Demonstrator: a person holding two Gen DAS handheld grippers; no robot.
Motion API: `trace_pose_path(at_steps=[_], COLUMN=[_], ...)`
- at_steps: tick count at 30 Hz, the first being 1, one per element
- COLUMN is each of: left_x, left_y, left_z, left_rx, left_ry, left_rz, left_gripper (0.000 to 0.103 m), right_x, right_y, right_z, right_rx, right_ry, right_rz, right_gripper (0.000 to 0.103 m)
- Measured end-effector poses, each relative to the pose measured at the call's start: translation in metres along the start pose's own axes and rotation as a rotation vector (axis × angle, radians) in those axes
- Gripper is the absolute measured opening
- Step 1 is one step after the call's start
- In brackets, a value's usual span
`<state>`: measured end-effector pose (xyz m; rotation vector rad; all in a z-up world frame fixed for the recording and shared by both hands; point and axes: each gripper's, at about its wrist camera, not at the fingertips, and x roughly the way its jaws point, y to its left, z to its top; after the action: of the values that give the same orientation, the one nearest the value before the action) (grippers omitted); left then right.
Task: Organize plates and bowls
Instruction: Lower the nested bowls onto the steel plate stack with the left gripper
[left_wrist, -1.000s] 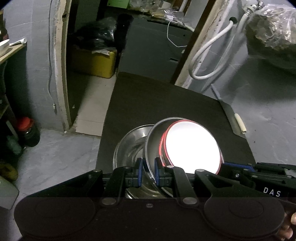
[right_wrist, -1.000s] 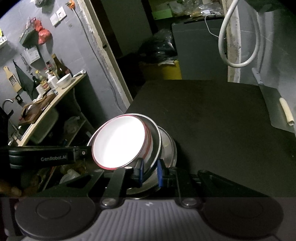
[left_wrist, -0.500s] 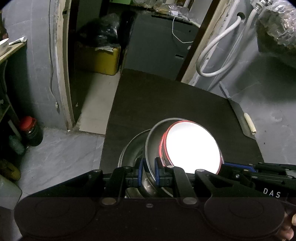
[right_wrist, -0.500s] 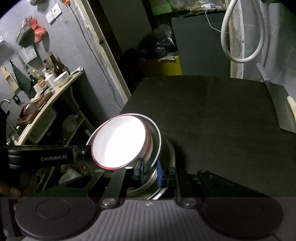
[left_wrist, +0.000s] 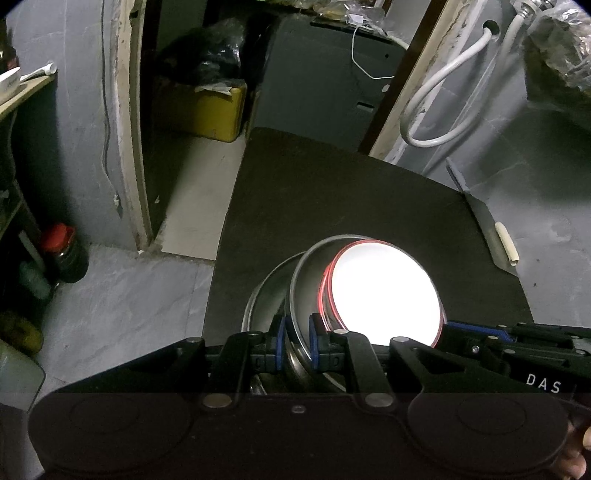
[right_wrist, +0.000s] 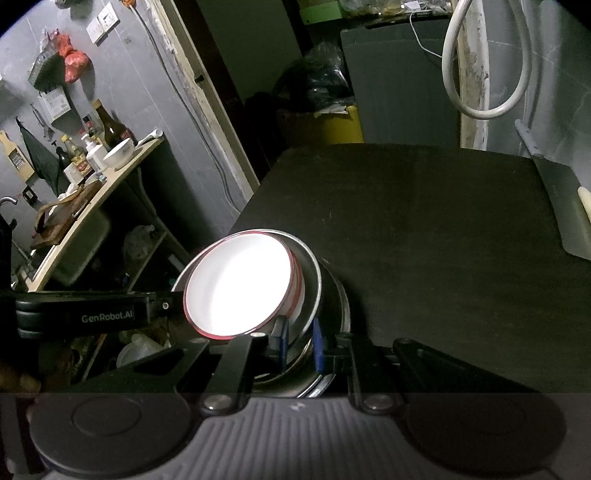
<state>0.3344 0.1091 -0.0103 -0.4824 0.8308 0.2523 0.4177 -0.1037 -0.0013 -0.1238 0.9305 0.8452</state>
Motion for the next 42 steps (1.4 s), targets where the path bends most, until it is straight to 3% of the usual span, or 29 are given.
trace_pose_path(at_steps=[42], left_x=[-0.0005], left_y=[-0.0008], left_z=[-0.0052], left_rx=[-0.001], left_ry=[0.046], left_rz=[0.043], left_gripper=[0.014], right_x=[0.0034], right_y=[0.0031], right_z=[-0.0030], right_rx=[0.016], right_ry=[0.016], right_rz=[-0.001], right_gripper=[0.016])
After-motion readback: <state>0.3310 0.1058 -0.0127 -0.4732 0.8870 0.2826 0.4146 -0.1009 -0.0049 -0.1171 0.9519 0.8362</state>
